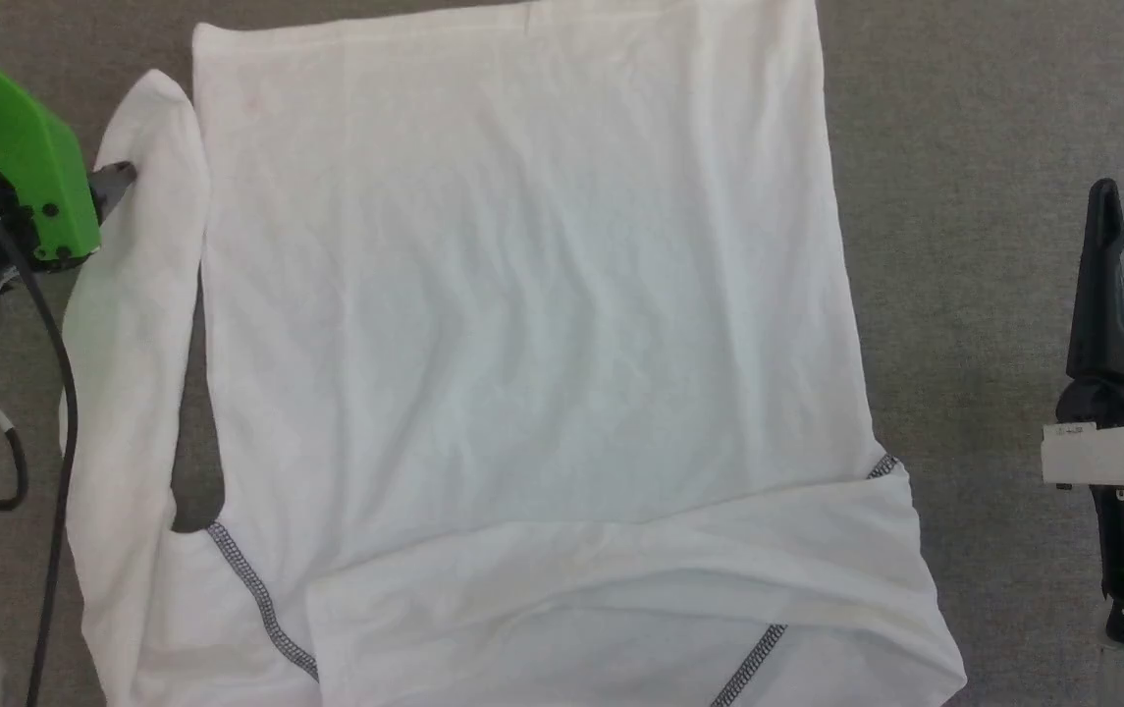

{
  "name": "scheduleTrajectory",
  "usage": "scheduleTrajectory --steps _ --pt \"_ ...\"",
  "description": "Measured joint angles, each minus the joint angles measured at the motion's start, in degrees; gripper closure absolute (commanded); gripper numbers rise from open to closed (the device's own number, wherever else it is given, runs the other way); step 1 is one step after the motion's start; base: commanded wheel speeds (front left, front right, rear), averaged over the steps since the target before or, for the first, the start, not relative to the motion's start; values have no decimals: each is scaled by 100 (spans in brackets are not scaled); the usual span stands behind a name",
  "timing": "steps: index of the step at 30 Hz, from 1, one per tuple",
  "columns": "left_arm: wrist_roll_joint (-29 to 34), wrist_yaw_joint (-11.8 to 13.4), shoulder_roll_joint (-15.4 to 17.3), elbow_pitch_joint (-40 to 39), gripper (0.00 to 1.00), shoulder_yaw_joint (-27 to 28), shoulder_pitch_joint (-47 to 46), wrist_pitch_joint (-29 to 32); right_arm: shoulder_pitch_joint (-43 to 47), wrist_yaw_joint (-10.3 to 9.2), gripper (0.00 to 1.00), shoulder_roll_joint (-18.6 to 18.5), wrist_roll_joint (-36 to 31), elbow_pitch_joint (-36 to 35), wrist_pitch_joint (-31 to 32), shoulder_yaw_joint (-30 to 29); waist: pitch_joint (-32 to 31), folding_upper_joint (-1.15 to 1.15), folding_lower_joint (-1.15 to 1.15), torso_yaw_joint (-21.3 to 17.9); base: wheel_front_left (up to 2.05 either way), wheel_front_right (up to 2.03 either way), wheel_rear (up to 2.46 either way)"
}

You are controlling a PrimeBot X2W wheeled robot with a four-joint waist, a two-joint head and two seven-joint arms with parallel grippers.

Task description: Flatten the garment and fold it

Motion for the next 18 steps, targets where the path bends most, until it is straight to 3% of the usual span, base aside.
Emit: scheduleTrajectory --steps 3,7,8,9,10,18 --pt "22 249 89 -124 0 -5 38 460 -32 0 0 1 0 -8 -4 -2 234 0 0 -52 0 0 0" --pt "176 526 258 -423 0 -29 135 564 -115 0 0 1 0 -8 -45 42 458 0 0 -115 0 0 0" --pt "166 588 257 -481 33 2 169 591 -127 1 0 3 0 -5 -47 58 494 0 0 -129 0 0 0" --pt "152 610 259 -541 92 30 200 591 -131 0 0 4 0 -2 -49 62 513 0 0 -138 0 0 0" --pt "107 639 254 -602 100 90 247 581 -131 0 0 3 0 8 -55 56 520 0 0 -143 0 0 0" --pt "-424 848 7 -742 100 1055 964 -864 -121 1 0 4 0 155 -79 34 260 0 0 -55 0 0 0"
